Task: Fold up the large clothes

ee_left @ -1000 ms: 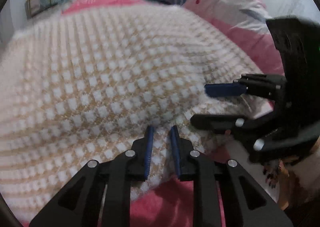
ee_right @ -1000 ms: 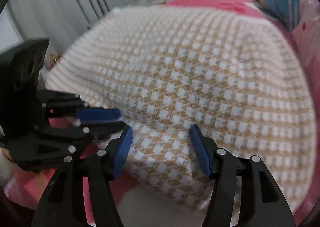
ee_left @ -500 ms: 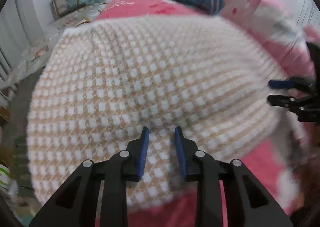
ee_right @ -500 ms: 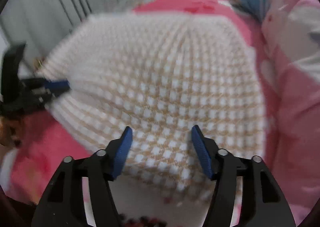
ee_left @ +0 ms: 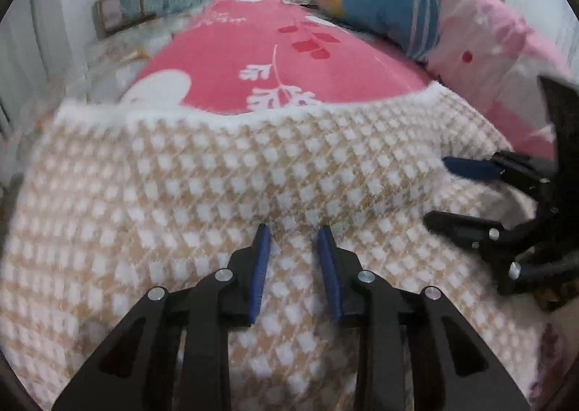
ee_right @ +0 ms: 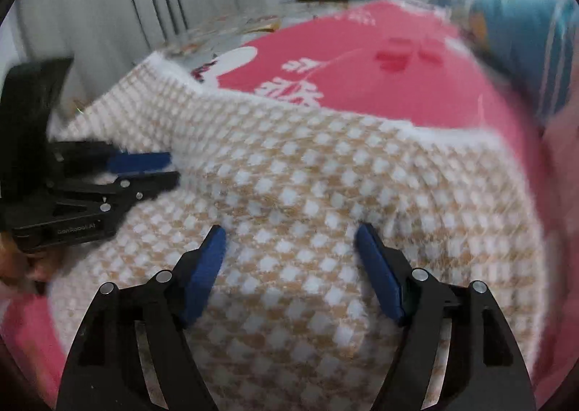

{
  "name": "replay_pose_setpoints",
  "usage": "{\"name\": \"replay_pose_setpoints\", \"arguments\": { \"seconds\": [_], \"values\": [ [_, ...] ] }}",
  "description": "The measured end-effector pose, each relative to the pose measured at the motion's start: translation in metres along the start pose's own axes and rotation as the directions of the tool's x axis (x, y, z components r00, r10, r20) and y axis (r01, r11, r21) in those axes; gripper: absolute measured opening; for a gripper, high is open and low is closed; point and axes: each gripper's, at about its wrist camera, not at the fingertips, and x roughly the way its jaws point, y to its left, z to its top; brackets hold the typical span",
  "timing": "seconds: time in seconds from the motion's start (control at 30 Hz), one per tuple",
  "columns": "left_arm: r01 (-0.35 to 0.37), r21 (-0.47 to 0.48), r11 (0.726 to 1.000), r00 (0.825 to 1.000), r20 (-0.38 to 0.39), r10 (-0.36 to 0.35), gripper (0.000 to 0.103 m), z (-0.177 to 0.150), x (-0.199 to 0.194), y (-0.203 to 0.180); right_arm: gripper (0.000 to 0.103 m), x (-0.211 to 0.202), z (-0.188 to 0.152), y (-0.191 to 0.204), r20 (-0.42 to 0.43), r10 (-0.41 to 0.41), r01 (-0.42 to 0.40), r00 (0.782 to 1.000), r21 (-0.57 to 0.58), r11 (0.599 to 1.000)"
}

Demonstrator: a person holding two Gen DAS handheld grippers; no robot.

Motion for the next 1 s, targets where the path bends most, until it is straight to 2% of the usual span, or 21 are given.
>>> {"name": "replay_pose_setpoints", "arguments": {
  "seconds": [0.03, 0.13, 0.2, 0.23, 0.27, 0.3, 0.33, 0.4, 0.43, 0.47, 0.5, 0.53, 0.6, 0.7, 0.77, 0.8, 0.87, 0.9, 0.97, 1.0],
  "values": [
    [-0.014, 0.009, 1.0, 1.0, -0.015, 0.014, 0.029, 0.004, 0.0, -0.002, 0.069, -0.004, -0.002, 0.005, 0.002, -0.027, 0.027, 1.0, -0.012, 1.0],
    [0.075, -0.014, 0.997, 0.996, -0.056, -0.076, 0.029, 0.017, -0.007, 0.011, 0.069, -0.011, 0.003, -0.006, -0.028, 0.034, -0.034, 0.999, 0.001, 0.999],
    [0.121, -0.063, 0.991, 0.991, -0.054, -0.125, 0.029, 0.029, -0.027, 0.02, 0.068, -0.028, 0.02, -0.002, -0.049, 0.037, -0.039, 0.998, -0.035, 0.999],
    [0.113, -0.081, 0.99, 0.994, 0.004, -0.113, 0.029, 0.035, -0.049, 0.026, 0.068, -0.04, 0.02, -0.001, -0.028, 0.012, -0.013, 1.0, -0.055, 0.998],
    [0.089, -0.075, 0.993, 0.995, 0.046, -0.086, 0.029, 0.023, -0.067, 0.023, 0.068, -0.052, 0.025, -0.001, 0.014, -0.018, 0.019, 1.0, -0.073, 0.997],
    [0.061, -0.063, 0.996, 0.995, 0.082, -0.055, 0.029, 0.024, -0.076, 0.025, 0.068, -0.061, 0.03, -0.004, 0.052, -0.03, 0.034, 0.998, -0.071, 0.997],
    [0.034, -0.066, 0.997, 0.994, 0.105, -0.027, 0.029, 0.027, -0.079, 0.032, 0.068, -0.063, 0.034, -0.011, 0.053, -0.032, 0.034, 0.998, -0.045, 0.998],
    [0.029, -0.137, 0.99, 0.997, 0.068, -0.02, 0.029, 0.028, -0.062, 0.05, 0.068, -0.038, 0.034, -0.042, -0.002, -0.042, 0.042, 0.999, 0.086, 0.995],
    [0.036, -0.179, 0.983, 0.999, -0.011, -0.038, 0.028, 0.024, -0.035, 0.061, 0.071, -0.017, 0.026, -0.057, -0.042, -0.051, 0.057, 0.998, 0.136, 0.989],
    [0.043, -0.176, 0.983, 0.998, -0.045, -0.052, 0.029, 0.018, -0.013, 0.066, 0.071, 0.002, 0.013, -0.069, -0.039, 0.005, 0.002, 0.999, 0.18, 0.984],
    [0.031, -0.118, 0.992, 0.998, -0.048, -0.037, 0.029, 0.011, 0.004, 0.062, 0.072, 0.016, 0.004, -0.079, -0.045, 0.043, -0.031, 0.998, 0.226, 0.974],
    [-0.009, -0.077, 0.997, 0.999, -0.034, 0.007, 0.029, 0.011, 0.007, 0.055, 0.072, 0.016, 0.004, -0.083, -0.038, 0.06, -0.049, 0.997, 0.245, 0.968],
    [-0.048, -0.064, 0.997, 0.999, -0.024, 0.046, 0.029, 0.012, 0.003, 0.048, 0.072, 0.011, 0.006, -0.079, -0.05, 0.036, -0.024, 0.998, 0.22, 0.975],
    [-0.01, -0.094, 0.996, 0.998, -0.059, 0.005, 0.029, 0.02, -0.001, 0.053, 0.072, 0.006, 0.011, -0.082, -0.058, 0.052, -0.037, 0.997, 0.237, 0.971],
    [-0.025, -0.103, 0.994, 0.998, -0.062, 0.019, 0.028, 0.032, -0.021, 0.05, 0.069, -0.011, 0.024, -0.074, -0.032, 0.006, 0.002, 0.999, 0.238, 0.971],
    [-0.014, -0.107, 0.994, 1.0, -0.028, 0.011, 0.027, 0.039, -0.031, 0.048, 0.06, -0.012, 0.037, -0.066, -0.001, -0.008, 0.008, 1.0, 0.227, 0.974],
    [0.062, -0.086, 0.994, 0.995, 0.084, -0.055, 0.026, 0.048, -0.06, 0.034, 0.058, -0.035, 0.052, -0.052, 0.082, 0.014, -0.031, 0.996, 0.201, 0.979],
    [0.073, -0.071, 0.995, 0.993, 0.099, -0.066, 0.026, 0.052, -0.065, 0.029, 0.058, -0.039, 0.06, -0.043, 0.099, 0.048, -0.066, 0.994, 0.184, 0.981],
    [0.119, -0.035, 0.992, 0.99, 0.076, -0.116, 0.026, 0.061, -0.055, 0.011, 0.058, -0.028, 0.069, -0.027, 0.067, 0.081, -0.089, 0.994, 0.138, 0.986],
    [0.116, -0.019, 0.993, 0.993, 0.027, -0.115, 0.026, 0.059, -0.039, 0.004, 0.06, -0.016, 0.068, -0.022, 0.03, 0.064, -0.067, 0.997, 0.117, 0.991]
  ]
}}
